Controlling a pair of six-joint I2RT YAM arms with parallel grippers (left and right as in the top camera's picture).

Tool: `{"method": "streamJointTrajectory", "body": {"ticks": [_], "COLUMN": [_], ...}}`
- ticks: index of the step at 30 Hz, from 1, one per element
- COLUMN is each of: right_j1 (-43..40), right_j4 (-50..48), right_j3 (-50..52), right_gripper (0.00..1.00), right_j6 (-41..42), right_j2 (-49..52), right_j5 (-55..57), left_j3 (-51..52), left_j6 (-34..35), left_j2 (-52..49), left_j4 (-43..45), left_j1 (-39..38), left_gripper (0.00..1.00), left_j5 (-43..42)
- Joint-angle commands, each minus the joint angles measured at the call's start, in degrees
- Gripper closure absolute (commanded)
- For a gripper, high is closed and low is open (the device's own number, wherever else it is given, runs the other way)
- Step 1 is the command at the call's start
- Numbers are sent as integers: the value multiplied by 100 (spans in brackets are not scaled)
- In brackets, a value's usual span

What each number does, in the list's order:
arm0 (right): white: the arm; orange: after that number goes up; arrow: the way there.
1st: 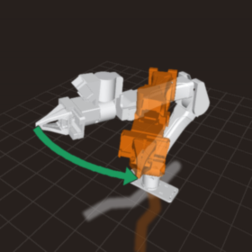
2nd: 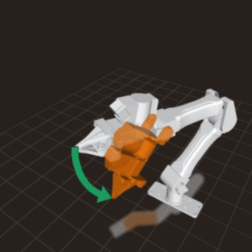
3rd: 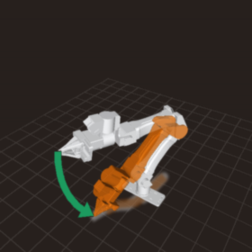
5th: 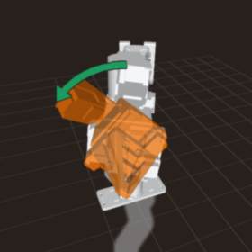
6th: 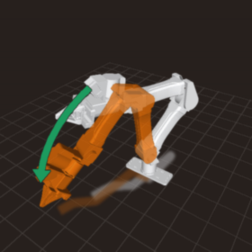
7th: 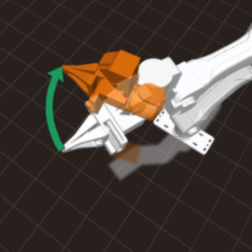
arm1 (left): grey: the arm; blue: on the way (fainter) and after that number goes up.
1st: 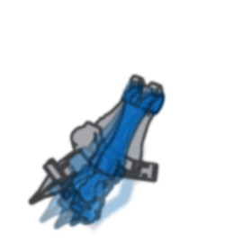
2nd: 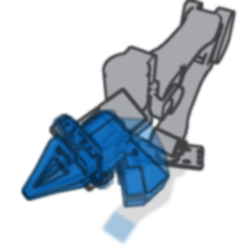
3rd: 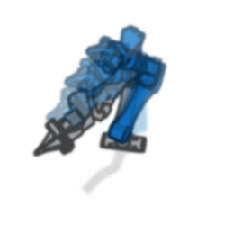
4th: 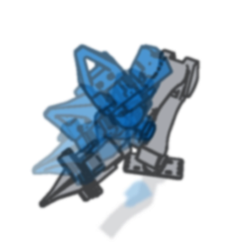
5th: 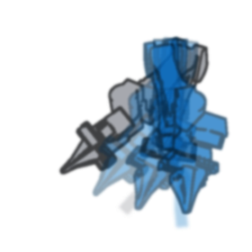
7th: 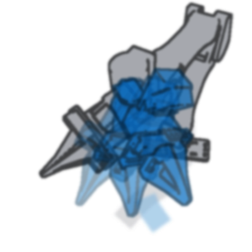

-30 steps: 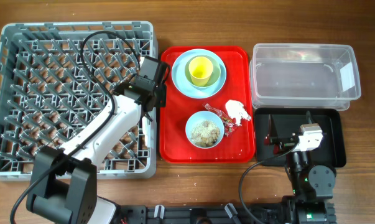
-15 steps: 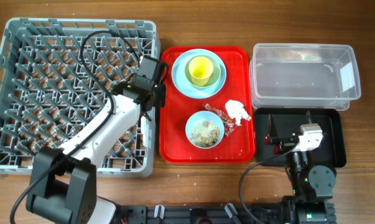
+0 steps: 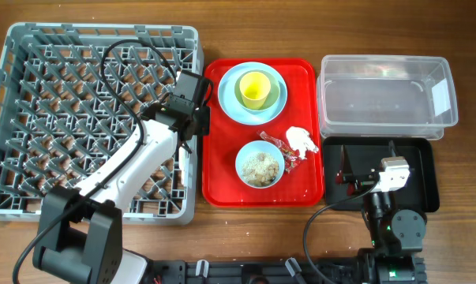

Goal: Sort waste into correct bins and load items into the dishwasher rack
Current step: 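Lower the spoon into the rack's right edge and release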

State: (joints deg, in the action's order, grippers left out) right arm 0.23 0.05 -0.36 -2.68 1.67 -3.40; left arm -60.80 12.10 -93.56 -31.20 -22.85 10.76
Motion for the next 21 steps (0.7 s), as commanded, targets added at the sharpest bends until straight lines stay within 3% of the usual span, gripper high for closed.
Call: {"method": "streamJointTrajectory", "body": {"ticks": [1, 21], "right_j1": [13, 13], "right_j4": [-15, -17], "right_j3": [7, 7], "right_gripper": [0, 0], "right_j6": [-20, -20], "right_j2": [11, 11], "right_j5": [-33, -33], "left_j3": [15, 13], "left_j6": [-111, 195], "left_j2": [-68, -68], "left_j4": [35, 31], "left_j1": [-66, -66], "left_gripper": [96, 96], "left_j5": [-691, -1143]}}
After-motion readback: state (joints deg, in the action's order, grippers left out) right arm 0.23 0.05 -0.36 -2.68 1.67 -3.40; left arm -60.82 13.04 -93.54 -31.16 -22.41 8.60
